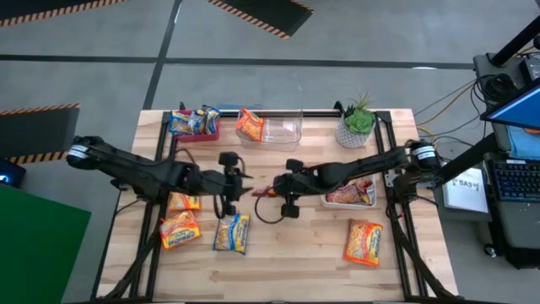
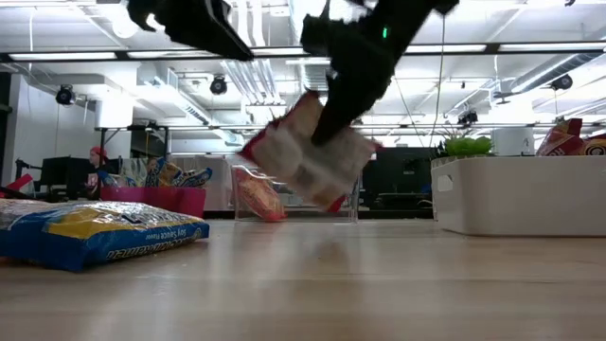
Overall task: Sort Maruchan noodles
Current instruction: Put the red noodle pack into the white bin
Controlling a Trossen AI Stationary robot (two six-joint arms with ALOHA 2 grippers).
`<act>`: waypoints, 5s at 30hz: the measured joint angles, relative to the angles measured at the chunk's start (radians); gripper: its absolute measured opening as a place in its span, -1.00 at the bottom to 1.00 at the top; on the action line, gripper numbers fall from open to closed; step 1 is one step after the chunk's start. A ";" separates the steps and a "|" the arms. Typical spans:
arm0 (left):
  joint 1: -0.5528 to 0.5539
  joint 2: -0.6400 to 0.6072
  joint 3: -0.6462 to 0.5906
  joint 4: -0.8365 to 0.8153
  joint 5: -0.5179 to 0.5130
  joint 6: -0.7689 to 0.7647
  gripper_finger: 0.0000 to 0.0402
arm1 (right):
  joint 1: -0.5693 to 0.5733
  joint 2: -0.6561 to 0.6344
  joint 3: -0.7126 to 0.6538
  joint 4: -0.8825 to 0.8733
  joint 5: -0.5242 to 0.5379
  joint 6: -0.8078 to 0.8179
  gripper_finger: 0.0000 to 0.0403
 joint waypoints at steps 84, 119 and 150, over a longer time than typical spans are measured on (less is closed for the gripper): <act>0.013 -0.061 -0.023 -0.144 -0.280 -0.112 -0.35 | -0.109 -0.610 -0.452 -0.447 -0.148 1.521 -0.45; 0.013 -0.062 -0.023 -0.143 -0.280 -0.112 -0.35 | -0.202 -0.341 -0.419 -0.356 -0.110 1.030 -0.96; 0.013 -0.062 -0.023 -0.135 -0.280 -0.109 -0.35 | -0.205 -0.484 -0.381 -0.363 -0.131 1.012 -0.21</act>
